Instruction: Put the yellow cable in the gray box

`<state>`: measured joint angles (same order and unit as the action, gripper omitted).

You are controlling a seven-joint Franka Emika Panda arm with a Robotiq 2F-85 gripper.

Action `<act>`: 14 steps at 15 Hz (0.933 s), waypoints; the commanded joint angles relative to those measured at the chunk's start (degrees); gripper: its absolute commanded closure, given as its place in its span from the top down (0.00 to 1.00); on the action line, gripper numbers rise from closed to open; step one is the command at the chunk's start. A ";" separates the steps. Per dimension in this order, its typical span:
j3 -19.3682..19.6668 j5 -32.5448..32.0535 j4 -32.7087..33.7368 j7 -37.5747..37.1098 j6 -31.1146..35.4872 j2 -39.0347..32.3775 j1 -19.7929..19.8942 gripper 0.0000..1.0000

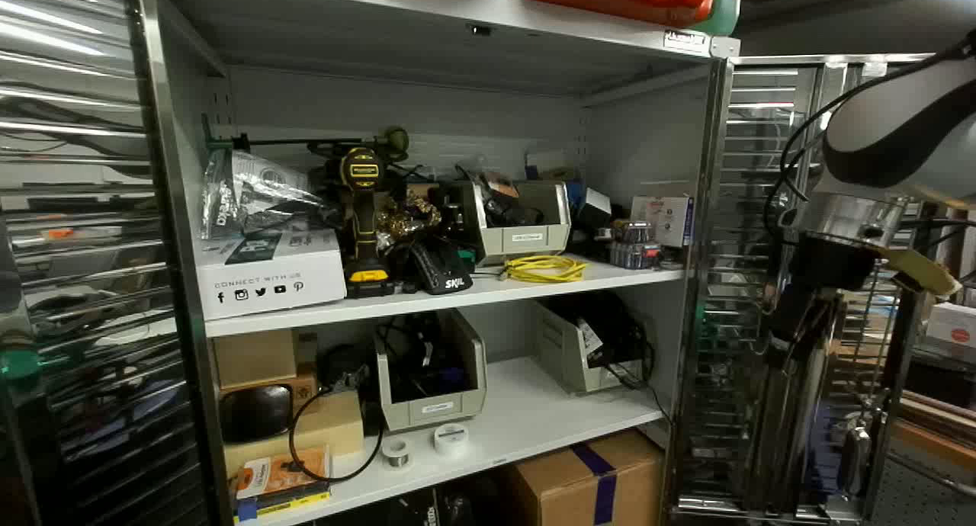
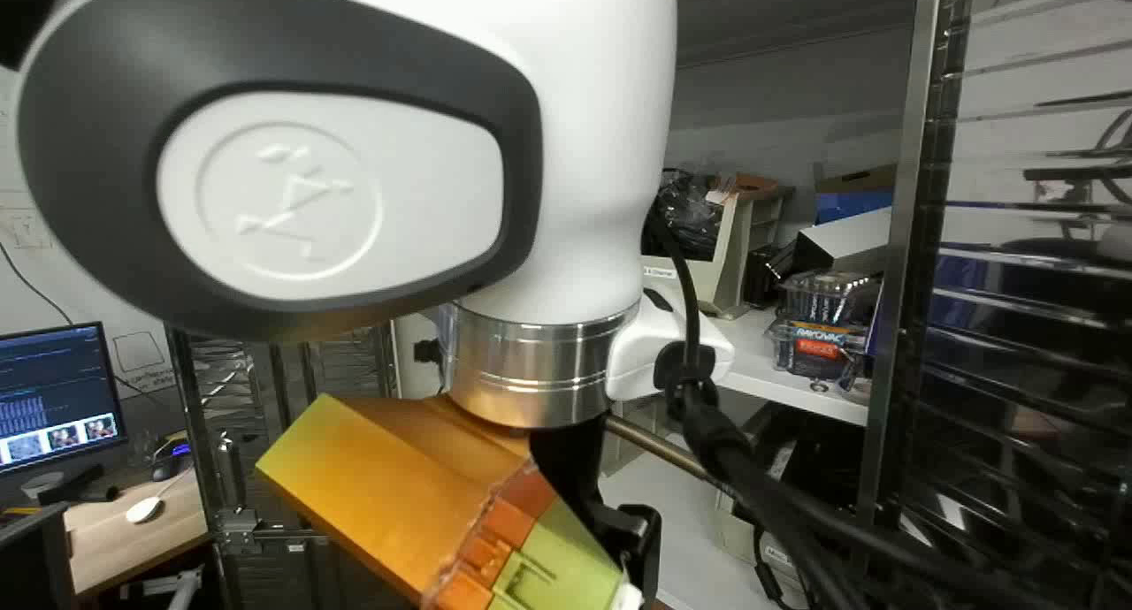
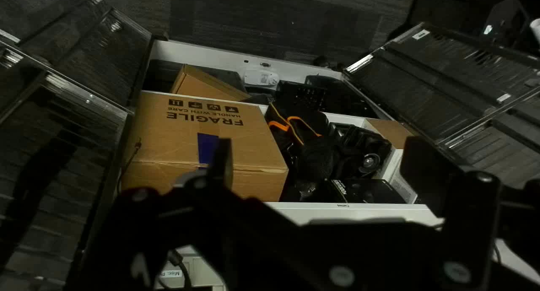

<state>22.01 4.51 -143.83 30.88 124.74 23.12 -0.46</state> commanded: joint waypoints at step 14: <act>-4.48 7.08 4.73 -4.96 1.80 -6.18 0.92 1.00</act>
<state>20.49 8.97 -142.96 29.76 125.23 21.07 -0.09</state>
